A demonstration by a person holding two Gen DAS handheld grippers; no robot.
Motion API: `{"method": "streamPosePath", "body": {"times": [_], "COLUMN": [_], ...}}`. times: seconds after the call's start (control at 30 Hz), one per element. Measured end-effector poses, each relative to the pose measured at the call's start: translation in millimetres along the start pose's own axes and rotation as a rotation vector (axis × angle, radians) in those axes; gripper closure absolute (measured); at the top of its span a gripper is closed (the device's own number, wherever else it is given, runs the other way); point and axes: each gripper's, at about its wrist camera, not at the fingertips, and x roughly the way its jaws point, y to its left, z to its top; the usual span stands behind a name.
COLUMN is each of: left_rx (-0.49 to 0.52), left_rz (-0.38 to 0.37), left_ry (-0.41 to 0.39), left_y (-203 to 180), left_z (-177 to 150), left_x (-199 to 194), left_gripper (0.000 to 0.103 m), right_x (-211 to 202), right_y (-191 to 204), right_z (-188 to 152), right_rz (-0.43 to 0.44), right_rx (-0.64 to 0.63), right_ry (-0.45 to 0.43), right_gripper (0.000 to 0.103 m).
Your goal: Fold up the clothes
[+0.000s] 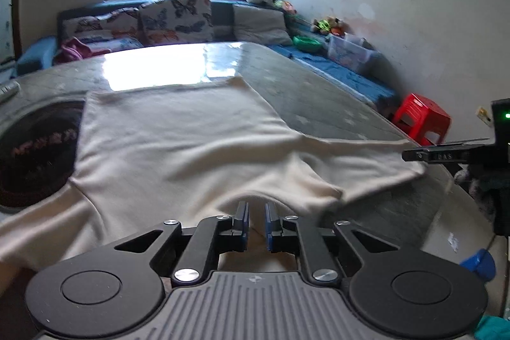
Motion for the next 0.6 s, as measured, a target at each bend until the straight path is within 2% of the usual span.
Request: {"method": "streamPosePath", "body": {"times": [0.13, 0.27, 0.37, 0.43, 0.5, 0.6], "left_rx": [0.020, 0.010, 0.012, 0.013, 0.013, 0.018], "left_rz": [-0.009, 0.024, 0.028, 0.023, 0.017, 0.012], "left_ry": [0.030, 0.053, 0.058, 0.058, 0.058, 0.058], "left_y": [-12.6, -15.8, -18.1, -19.5, -20.8, -23.4], "left_z": [-8.0, -12.6, -14.3, -14.7, -15.2, -15.9], "left_x": [2.9, 10.7, 12.9, 13.6, 14.4, 14.9], "left_gripper": [0.091, 0.080, 0.079, 0.080, 0.082, 0.094], "right_x": [-4.2, -2.1, 3.2, 5.7, 6.2, 6.5], "right_y": [-14.5, -21.7, -21.6, -20.9, -19.9, -13.9], "right_z": [-8.3, -10.9, -11.0, -10.5, -9.5, -5.6], "right_rz": [-0.030, -0.009, 0.000, 0.008, 0.016, -0.005], "right_rx": [0.053, 0.087, 0.075, 0.069, 0.062, 0.021], "right_ry": [-0.009, -0.013, -0.019, -0.022, -0.025, -0.042], "right_gripper": [0.076, 0.076, 0.076, 0.081, 0.093, 0.094]}}
